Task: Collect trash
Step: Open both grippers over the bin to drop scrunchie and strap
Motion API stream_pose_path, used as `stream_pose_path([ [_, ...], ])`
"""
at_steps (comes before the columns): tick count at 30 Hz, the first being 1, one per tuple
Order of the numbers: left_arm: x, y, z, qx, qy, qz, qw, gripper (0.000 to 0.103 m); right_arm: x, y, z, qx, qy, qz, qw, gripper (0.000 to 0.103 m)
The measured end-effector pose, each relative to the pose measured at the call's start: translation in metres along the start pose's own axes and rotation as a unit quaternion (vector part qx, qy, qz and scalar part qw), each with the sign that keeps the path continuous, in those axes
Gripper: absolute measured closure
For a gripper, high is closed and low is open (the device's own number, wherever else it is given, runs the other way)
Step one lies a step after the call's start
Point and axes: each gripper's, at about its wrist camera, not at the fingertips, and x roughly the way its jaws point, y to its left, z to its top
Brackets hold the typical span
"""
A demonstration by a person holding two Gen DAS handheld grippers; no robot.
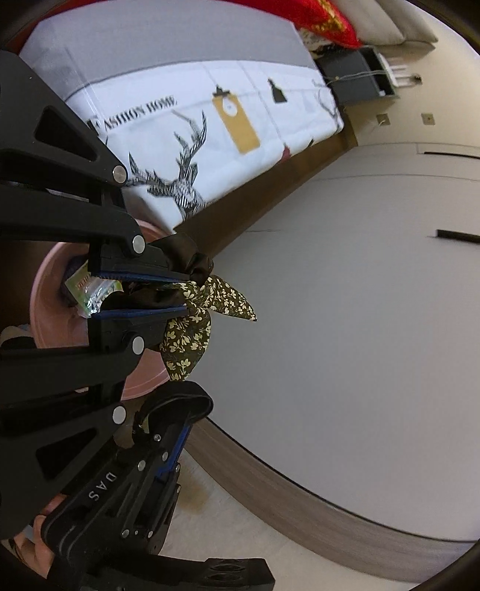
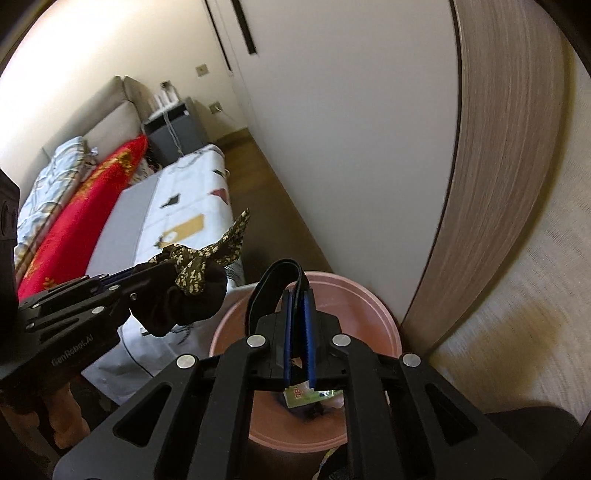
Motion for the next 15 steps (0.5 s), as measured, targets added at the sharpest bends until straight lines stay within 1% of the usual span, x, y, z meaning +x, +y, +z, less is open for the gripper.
stream_pose_path([
  [8,0.03,0.004,-0.004,-0.01,0.024,-0.018,0.9995,0.091,0.027,0.001,0.0,0.0,0.022,-0.023,1.0,0.094],
  [10,0.036,0.005,-0.004,-0.012,0.029,-0.023,0.9993,0.091,0.032,0.001,0.0,-0.001,0.027,-0.031,0.999,0.093],
  [15,0.049,0.009,-0.006,-0.02,0.043,-0.023,0.9986,0.09,0.045,-0.002,0.002,-0.001,0.042,-0.048,0.998,0.092],
])
